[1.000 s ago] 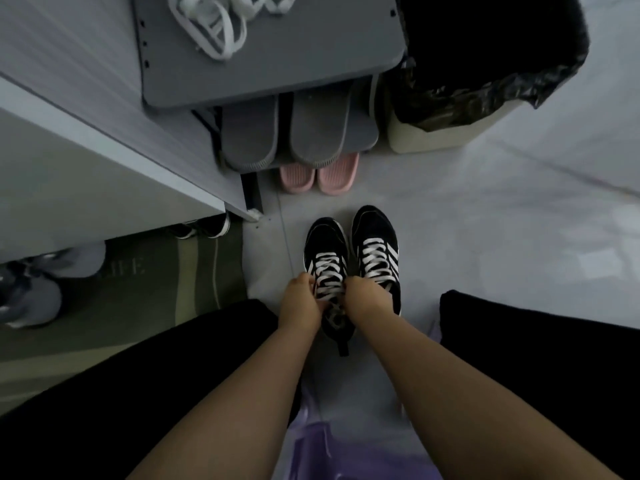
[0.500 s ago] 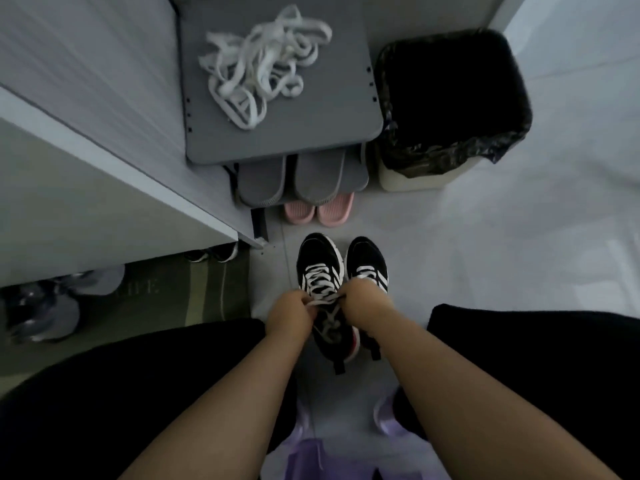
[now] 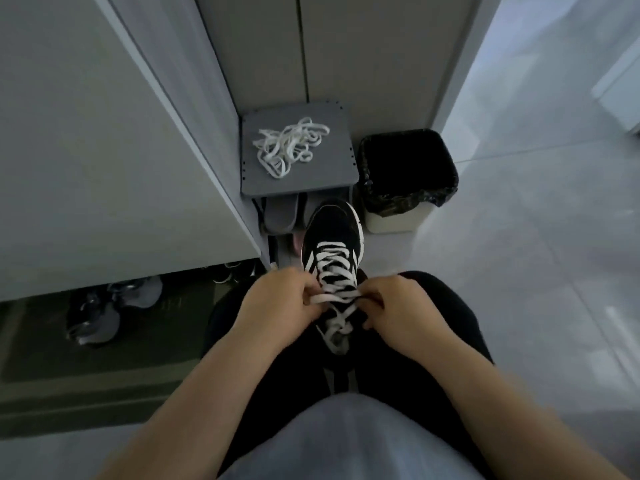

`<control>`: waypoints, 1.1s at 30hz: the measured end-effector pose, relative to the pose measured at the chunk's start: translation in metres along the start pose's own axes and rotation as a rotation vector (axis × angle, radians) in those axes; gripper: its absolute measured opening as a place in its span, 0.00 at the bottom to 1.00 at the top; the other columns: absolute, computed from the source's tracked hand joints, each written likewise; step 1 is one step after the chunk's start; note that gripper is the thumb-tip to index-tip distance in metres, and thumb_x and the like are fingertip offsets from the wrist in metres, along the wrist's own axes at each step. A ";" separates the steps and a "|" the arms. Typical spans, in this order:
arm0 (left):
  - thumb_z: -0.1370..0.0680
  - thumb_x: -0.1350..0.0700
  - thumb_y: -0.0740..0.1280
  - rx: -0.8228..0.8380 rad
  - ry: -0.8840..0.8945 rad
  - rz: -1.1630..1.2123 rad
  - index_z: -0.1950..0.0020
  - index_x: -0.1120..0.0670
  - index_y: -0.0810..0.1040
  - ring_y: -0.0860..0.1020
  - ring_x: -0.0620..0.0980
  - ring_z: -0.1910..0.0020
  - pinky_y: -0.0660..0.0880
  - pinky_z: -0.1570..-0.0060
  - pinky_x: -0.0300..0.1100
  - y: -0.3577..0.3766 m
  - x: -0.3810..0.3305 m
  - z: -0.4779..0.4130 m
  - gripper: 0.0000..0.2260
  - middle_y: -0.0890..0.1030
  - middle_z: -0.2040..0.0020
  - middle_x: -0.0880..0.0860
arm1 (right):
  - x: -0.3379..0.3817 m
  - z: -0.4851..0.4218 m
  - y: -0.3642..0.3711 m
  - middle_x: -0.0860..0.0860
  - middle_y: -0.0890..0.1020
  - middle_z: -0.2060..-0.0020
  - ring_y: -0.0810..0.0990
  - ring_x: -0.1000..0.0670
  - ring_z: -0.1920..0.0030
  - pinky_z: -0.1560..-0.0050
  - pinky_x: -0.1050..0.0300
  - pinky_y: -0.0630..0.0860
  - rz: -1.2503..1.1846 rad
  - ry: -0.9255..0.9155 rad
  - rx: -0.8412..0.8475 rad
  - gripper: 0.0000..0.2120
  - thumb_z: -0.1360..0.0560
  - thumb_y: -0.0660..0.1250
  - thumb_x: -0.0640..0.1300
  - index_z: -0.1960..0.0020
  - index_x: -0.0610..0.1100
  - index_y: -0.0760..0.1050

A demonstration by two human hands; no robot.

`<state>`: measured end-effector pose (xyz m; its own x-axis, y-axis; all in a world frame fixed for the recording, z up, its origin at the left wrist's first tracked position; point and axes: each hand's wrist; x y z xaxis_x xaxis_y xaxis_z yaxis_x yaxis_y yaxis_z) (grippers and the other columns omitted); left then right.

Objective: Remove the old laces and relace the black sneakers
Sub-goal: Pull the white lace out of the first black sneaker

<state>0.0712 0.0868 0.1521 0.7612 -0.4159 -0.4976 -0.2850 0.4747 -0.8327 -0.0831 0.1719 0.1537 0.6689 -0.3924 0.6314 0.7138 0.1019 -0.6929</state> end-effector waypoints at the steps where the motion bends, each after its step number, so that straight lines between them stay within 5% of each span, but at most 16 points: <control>1: 0.28 0.47 0.70 -0.005 0.025 0.005 0.55 0.48 0.82 0.77 0.44 0.57 0.72 0.54 0.40 -0.001 0.000 0.010 0.06 0.79 0.61 0.44 | 0.001 0.009 0.003 0.54 0.79 0.66 0.80 0.52 0.60 0.55 0.57 0.75 0.008 -0.014 -0.016 0.08 0.23 0.62 0.43 0.52 0.47 0.80; 6: 0.25 0.48 0.67 -0.034 0.120 -0.002 0.53 0.45 0.83 0.74 0.40 0.56 0.58 0.37 0.36 -0.004 0.005 0.034 0.06 0.82 0.59 0.43 | -0.004 0.033 0.014 0.53 0.83 0.61 0.81 0.52 0.59 0.54 0.57 0.76 -0.016 -0.037 -0.116 0.09 0.23 0.63 0.43 0.46 0.48 0.80; 11: 0.24 0.53 0.66 -0.159 0.108 0.170 0.55 0.47 0.78 0.72 0.38 0.55 0.65 0.56 0.27 -0.017 0.005 0.045 0.02 0.77 0.59 0.41 | -0.006 0.038 0.013 0.56 0.80 0.71 0.80 0.59 0.67 0.62 0.69 0.73 -0.109 -0.071 -0.149 0.08 0.23 0.64 0.42 0.47 0.48 0.81; 16: 0.21 0.56 0.61 0.036 0.056 0.517 0.54 0.53 0.74 0.78 0.37 0.58 0.70 0.55 0.28 -0.023 0.007 0.042 0.03 0.81 0.59 0.44 | -0.002 0.029 0.017 0.56 0.81 0.70 0.79 0.60 0.67 0.61 0.69 0.73 -0.159 -0.093 -0.115 0.07 0.24 0.65 0.43 0.50 0.49 0.81; 20: 0.20 0.58 0.60 -0.025 -0.033 0.634 0.55 0.54 0.71 0.78 0.39 0.63 0.73 0.56 0.32 -0.027 0.012 0.037 0.04 0.78 0.65 0.46 | 0.007 0.018 0.022 0.58 0.82 0.65 0.79 0.61 0.64 0.60 0.74 0.72 -0.282 -0.022 -0.217 0.04 0.27 0.70 0.46 0.55 0.48 0.83; 24: 0.24 0.58 0.64 -0.073 0.031 0.328 0.55 0.48 0.71 0.72 0.39 0.66 0.69 0.63 0.29 -0.042 0.019 0.031 0.06 0.74 0.64 0.46 | 0.017 0.011 0.017 0.56 0.81 0.66 0.79 0.60 0.64 0.61 0.71 0.72 -0.422 0.037 -0.131 0.07 0.24 0.66 0.45 0.60 0.48 0.79; 27: 0.28 0.57 0.70 0.001 0.097 0.090 0.49 0.45 0.73 0.72 0.37 0.60 0.70 0.60 0.32 -0.063 0.034 0.026 0.12 0.73 0.60 0.43 | 0.022 0.005 -0.005 0.56 0.77 0.75 0.77 0.51 0.66 0.57 0.57 0.72 -0.597 0.096 0.004 0.18 0.21 0.61 0.47 0.69 0.50 0.75; 31: 0.29 0.49 0.72 0.123 0.108 -0.203 0.51 0.48 0.81 0.70 0.44 0.53 0.70 0.51 0.43 -0.077 0.051 0.018 0.09 0.73 0.55 0.45 | 0.021 -0.002 -0.043 0.57 0.71 0.78 0.67 0.57 0.75 0.70 0.65 0.65 -0.209 -0.086 0.008 0.06 0.28 0.69 0.51 0.63 0.54 0.74; 33: 0.29 0.48 0.71 0.135 0.093 -0.210 0.55 0.50 0.82 0.70 0.47 0.53 0.69 0.51 0.44 -0.078 0.057 0.015 0.08 0.74 0.55 0.47 | 0.016 -0.007 -0.054 0.55 0.74 0.73 0.71 0.54 0.71 0.64 0.63 0.69 -0.041 -0.203 -0.114 0.09 0.30 0.72 0.46 0.59 0.56 0.72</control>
<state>0.1450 0.0374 0.1927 0.7371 -0.5825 -0.3426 -0.0416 0.4669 -0.8834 -0.1121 0.1538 0.1986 0.6760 -0.2011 0.7089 0.7209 -0.0185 -0.6928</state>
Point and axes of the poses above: each hand's wrist, its own z-axis away from the middle knuckle, its own y-axis out of the palm, x = y × z
